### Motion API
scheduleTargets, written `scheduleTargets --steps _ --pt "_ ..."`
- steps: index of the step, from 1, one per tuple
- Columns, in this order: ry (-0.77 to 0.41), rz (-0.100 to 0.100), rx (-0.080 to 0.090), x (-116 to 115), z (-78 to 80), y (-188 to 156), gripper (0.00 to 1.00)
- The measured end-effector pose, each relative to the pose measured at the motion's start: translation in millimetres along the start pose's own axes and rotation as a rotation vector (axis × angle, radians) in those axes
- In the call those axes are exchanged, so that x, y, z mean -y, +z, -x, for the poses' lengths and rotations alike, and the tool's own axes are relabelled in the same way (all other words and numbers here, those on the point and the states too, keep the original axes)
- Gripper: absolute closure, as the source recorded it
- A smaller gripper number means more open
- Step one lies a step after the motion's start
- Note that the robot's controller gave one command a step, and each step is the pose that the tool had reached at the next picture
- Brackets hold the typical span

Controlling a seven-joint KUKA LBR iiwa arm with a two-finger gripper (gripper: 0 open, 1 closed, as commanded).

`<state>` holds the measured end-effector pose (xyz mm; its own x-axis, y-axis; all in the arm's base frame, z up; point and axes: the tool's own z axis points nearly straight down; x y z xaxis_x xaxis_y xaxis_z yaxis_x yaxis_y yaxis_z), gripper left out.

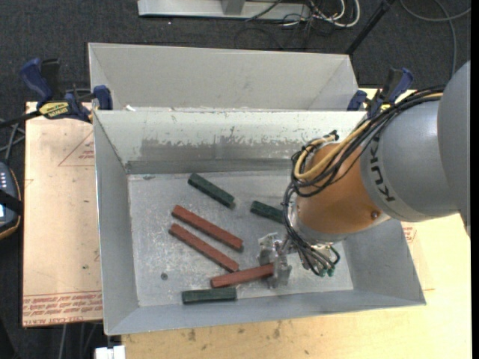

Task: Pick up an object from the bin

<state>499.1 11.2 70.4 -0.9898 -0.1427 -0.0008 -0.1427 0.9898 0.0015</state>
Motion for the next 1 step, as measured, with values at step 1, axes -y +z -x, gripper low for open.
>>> scheduleTargets --steps 1 --pt "-0.053 -0.001 0.002 2.3 37.0 -138.6 1.0"
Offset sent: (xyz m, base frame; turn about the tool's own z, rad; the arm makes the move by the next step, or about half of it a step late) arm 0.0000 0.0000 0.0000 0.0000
